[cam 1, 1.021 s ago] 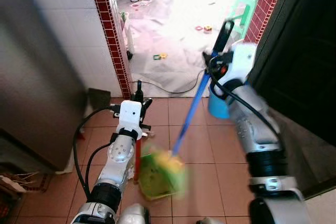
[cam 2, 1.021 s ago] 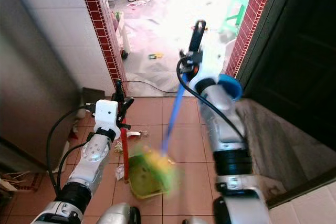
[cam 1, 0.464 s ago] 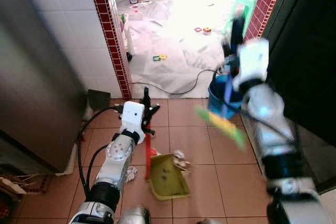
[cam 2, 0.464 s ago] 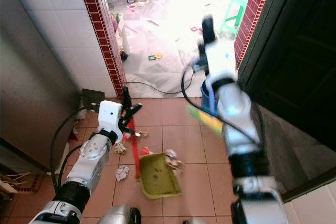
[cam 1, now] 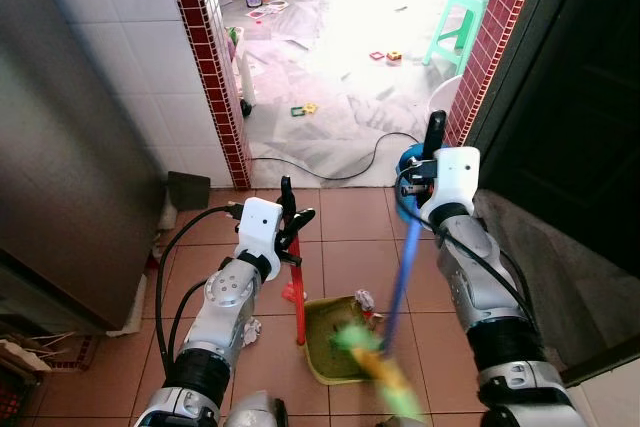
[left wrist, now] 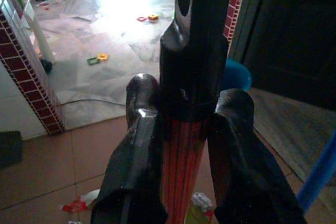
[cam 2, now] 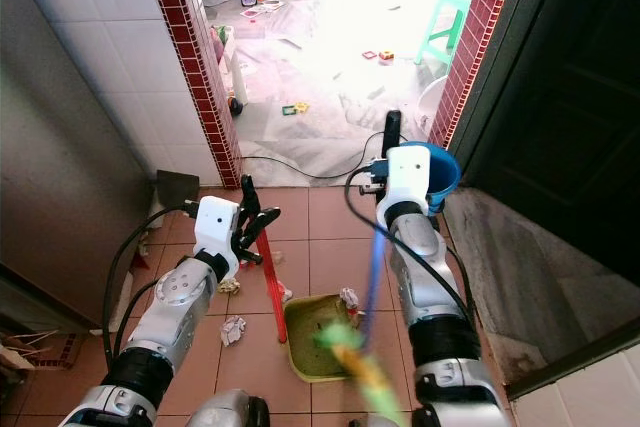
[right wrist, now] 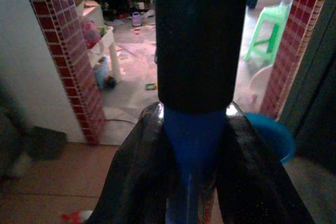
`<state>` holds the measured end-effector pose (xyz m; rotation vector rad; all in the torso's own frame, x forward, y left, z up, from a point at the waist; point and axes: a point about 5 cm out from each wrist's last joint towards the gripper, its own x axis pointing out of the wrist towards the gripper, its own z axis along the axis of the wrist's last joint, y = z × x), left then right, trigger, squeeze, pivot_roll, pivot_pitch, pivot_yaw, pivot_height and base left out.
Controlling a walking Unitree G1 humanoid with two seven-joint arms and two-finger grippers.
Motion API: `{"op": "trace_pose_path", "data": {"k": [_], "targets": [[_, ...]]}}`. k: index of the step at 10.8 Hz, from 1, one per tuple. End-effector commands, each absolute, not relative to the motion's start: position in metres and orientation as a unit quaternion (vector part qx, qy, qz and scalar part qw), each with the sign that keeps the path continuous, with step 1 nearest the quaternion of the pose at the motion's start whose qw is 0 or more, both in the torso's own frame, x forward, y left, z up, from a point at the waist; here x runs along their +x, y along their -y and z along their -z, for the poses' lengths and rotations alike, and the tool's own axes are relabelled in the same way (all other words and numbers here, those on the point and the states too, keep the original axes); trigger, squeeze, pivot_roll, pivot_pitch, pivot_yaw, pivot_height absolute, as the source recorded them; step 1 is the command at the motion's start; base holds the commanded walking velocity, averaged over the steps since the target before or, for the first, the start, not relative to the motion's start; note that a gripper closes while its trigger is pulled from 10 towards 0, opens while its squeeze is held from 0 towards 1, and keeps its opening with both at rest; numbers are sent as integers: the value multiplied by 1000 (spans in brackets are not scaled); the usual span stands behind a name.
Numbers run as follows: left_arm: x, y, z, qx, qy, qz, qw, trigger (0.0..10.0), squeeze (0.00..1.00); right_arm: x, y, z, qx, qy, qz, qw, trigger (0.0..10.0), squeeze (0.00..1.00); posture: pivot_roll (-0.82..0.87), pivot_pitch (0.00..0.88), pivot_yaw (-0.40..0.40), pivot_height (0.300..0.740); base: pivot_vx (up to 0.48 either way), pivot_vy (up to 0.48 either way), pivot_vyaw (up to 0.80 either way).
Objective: Sweep floor
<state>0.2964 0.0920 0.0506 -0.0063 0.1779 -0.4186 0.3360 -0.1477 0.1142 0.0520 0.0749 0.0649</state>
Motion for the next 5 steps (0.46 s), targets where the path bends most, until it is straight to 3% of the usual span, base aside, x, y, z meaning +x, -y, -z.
{"op": "trace_pose_path", "data": {"k": [1,3,5], "targets": [[291,-91,-43,-1,-113,217,970,10000,0,346,138,-133,87,-15,-47,995,10000,0,-57,0,50,740,0,0,0],[298,-103,-53,-6,-83,167,983,10000,0,350,123,-160,153,22,-90,984,10000,0,-57,0,50,740,0,0,0],[304,-125,-65,-6,-41,100,994,10000,0,351,117,-189,164,69,-128,976,10000,0,-58,0,50,740,0,0,0]]}}
